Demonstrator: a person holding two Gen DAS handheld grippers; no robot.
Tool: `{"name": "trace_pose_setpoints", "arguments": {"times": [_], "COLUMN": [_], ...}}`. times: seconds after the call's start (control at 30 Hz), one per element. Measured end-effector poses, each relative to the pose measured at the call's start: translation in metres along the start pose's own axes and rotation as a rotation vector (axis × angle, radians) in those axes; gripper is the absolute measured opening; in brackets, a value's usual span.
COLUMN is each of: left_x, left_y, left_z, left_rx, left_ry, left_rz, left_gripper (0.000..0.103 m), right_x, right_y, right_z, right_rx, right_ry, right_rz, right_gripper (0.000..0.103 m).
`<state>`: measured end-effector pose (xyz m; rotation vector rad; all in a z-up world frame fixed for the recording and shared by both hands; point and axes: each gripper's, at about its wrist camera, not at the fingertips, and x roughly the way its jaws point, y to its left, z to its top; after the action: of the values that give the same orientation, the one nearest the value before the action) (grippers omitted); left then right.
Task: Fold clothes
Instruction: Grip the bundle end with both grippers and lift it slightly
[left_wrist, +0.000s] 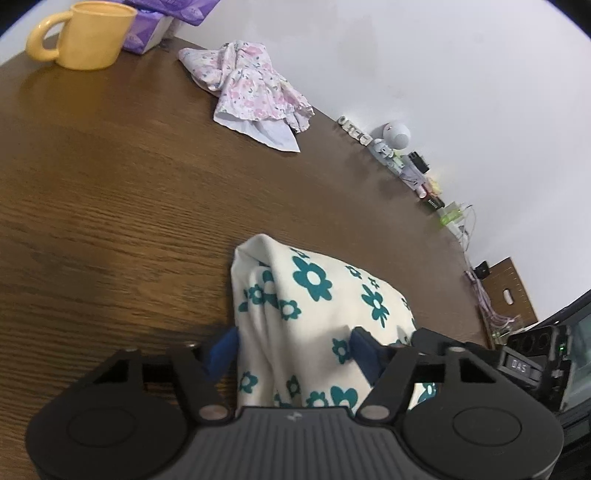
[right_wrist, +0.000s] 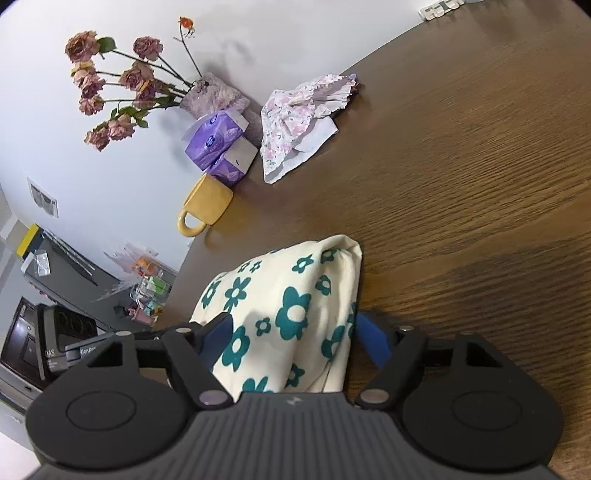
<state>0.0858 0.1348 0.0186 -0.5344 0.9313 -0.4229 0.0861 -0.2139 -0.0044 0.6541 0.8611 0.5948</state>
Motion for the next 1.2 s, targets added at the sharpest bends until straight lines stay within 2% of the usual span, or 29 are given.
{"name": "trace_pose_setpoints", "arguments": {"times": [0.23,0.37,0.5,0.6,0.8,0.93,1.1,1.2], "left_x": [0.0,0.0,0.0,0.0,0.001,0.0,-0.005,-0.008], "left_y": [0.005,0.005,0.004,0.002,-0.002,-0.008,-0.013,-0.019], "left_z": [-0.002,-0.005,-0.009,-0.01,-0.013,-0.017,-0.022,-0.025], "left_rx": [-0.012,-0.015,-0.01,0.005,0.046,0.073,0.081,0.093], "left_ry": [-0.016,-0.035,-0.049,-0.055,-0.065,-0.089,-0.119,-0.132], "left_rz": [-0.026,-0.026,-0.027,-0.02,-0.004,0.002,0.001,-0.005], "left_gripper": [0.059,0.056,0.053,0.05,0.045,0.038,0.033,0.032], "right_x": [0.004,0.004,0.004,0.005,0.005,0.005,0.001,-0.002], "right_y": [-0.005,-0.007,-0.008,-0.008,-0.008,-0.006,0.003,0.007], "right_z": [-0.001,-0.004,-0.005,-0.007,-0.01,-0.012,-0.014,-0.013], "right_rx": [0.02,0.032,0.032,0.031,0.011,0.014,-0.017,-0.031], "right_ry": [-0.012,-0.018,-0.029,-0.029,-0.043,-0.051,-0.074,-0.08], "right_rz": [0.036,0.034,0.03,0.03,0.028,0.021,0.003,-0.007], "right_gripper": [0.064,0.052,0.049,0.042,0.036,0.033,0.024,0.022]}}
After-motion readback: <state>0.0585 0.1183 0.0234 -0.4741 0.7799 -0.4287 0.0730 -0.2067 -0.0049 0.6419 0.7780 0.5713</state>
